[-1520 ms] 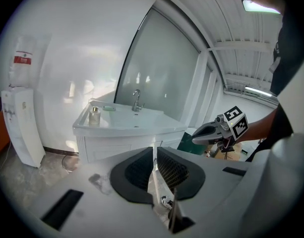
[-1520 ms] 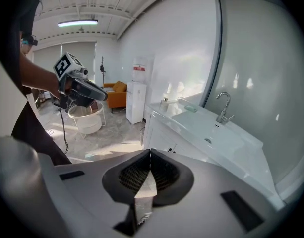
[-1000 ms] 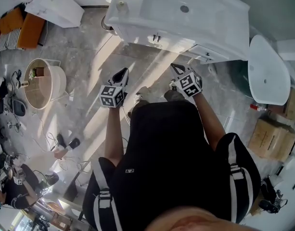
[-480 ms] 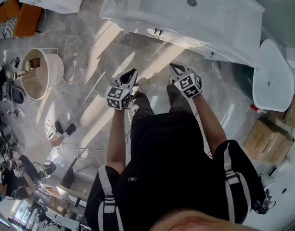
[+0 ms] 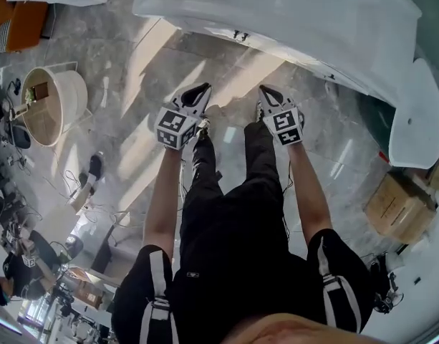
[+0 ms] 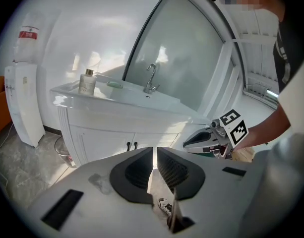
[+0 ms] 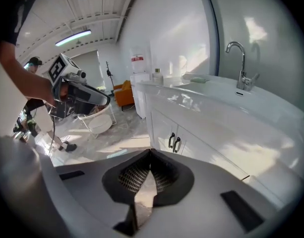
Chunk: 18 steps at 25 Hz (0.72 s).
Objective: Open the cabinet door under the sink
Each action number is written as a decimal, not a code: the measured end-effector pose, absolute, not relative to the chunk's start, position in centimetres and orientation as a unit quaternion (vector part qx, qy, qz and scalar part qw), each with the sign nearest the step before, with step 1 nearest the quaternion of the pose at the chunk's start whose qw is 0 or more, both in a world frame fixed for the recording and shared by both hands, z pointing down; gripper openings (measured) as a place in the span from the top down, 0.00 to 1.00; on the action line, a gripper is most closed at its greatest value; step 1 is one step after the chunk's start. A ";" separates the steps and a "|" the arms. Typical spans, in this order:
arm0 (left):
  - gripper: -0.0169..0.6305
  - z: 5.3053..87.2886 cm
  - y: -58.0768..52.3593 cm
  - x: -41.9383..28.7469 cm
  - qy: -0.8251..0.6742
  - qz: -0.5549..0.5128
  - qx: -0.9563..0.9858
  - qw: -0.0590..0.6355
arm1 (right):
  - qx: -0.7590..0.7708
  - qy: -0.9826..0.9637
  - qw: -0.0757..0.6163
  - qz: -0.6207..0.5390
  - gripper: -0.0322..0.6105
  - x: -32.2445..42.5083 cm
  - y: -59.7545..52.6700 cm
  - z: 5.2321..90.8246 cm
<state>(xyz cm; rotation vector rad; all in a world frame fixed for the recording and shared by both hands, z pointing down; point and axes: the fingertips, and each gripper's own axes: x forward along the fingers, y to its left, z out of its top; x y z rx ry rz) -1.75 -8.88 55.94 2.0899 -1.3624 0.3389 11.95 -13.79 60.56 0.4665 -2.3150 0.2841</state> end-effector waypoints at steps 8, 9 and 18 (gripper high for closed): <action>0.92 61.4 -14.9 -0.1 -0.513 0.099 0.800 0.296 | 0.197 -0.903 0.360 0.130 0.86 10.9 -16.6 66.5; 0.92 62.4 -15.6 0.1 -0.516 0.098 0.799 0.293 | 0.193 -0.904 0.360 0.128 0.86 10.7 -17.0 67.1; 0.92 70.5 -22.0 0.2 -0.544 0.093 0.788 0.274 | 0.167 -0.905 0.373 0.120 0.86 9.7 -19.3 71.4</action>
